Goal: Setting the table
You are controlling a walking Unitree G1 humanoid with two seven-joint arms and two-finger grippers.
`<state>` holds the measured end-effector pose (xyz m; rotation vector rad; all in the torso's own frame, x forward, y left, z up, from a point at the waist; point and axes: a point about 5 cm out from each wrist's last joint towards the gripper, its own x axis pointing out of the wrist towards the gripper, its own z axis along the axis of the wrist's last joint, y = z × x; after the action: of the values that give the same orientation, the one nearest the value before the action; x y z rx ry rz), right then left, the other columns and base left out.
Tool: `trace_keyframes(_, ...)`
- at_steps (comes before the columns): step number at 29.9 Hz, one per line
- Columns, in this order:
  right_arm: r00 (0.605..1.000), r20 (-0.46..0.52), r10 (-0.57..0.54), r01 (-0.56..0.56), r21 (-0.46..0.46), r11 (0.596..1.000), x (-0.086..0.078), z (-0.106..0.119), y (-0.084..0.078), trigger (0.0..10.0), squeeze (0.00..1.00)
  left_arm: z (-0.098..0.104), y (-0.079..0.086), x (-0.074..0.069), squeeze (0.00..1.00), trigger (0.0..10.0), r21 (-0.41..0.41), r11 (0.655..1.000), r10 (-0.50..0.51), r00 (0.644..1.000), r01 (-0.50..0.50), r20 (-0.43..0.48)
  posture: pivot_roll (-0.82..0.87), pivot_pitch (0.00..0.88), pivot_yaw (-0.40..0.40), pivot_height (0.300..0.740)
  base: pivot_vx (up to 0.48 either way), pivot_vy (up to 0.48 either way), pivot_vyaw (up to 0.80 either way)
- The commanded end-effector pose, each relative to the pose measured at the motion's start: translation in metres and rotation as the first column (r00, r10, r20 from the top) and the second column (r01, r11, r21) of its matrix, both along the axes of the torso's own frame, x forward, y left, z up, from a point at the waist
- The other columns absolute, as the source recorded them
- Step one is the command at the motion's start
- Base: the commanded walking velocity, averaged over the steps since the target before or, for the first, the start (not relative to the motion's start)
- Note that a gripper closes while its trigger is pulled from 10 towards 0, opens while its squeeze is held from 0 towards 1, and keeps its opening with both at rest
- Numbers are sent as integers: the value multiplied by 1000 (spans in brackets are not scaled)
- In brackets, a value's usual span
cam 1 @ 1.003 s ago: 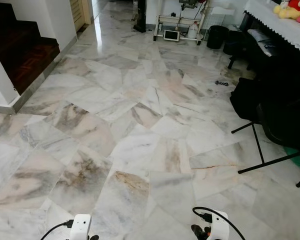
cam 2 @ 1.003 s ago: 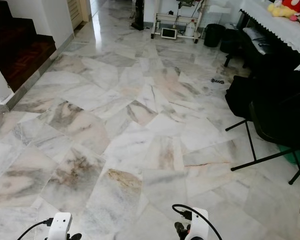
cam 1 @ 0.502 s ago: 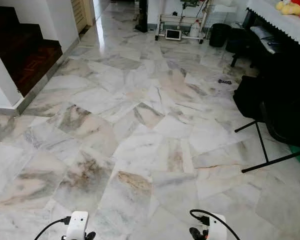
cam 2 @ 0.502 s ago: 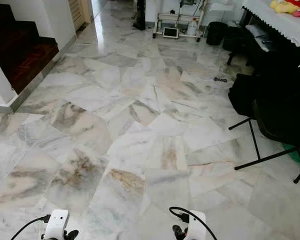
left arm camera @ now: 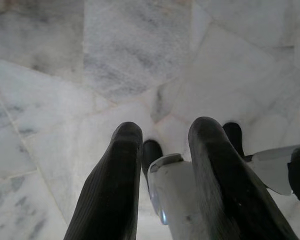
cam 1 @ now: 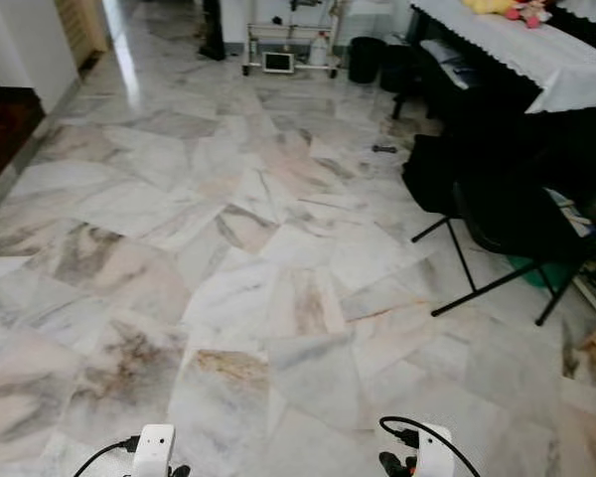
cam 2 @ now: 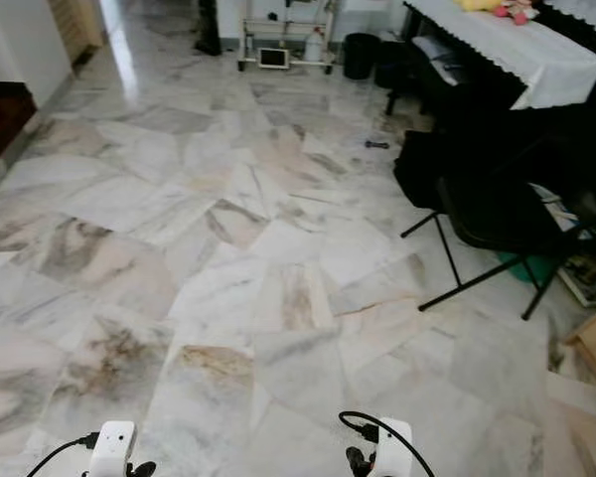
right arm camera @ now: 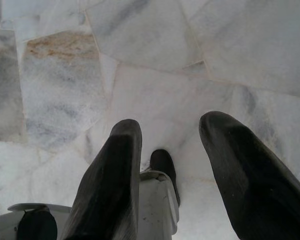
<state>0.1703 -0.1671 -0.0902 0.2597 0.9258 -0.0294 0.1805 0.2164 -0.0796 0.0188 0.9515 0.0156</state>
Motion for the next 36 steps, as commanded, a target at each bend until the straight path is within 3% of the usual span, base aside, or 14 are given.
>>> trace_keyframes(1, 1000, -20, 4, -5, -5, 1000, -3, -2, 0, 10000, 0, -2, 2, -4, 0, 10000, 14, 1000, 3, 1000, -2, -28, 153, 0, -69, 736, 0, 0, -800)
trace_keyframes(10, 999, -38, -8, 7, -7, 1000, -6, -3, -3, 10000, 0, 3, 4, 4, 0, 10000, 47, 998, -40, 999, 40, 4, 153, 0, -60, 736, 0, -119, -800)
trace_keyframes(14, 999, -40, -13, 12, -11, 1000, -6, -3, -4, 10000, 0, 2, 3, 4, 0, 10000, 39, 999, -37, 999, 37, -2, 154, 0, -60, 736, 0, -382, -800)
trace_keyframes(36, 999, -46, 2, -3, -19, 1000, -7, -4, -5, 10000, 0, -2, -4, -1, 0, 10000, 31, 998, -51, 999, 51, -18, 156, 0, -74, 736, 0, 0, -800)
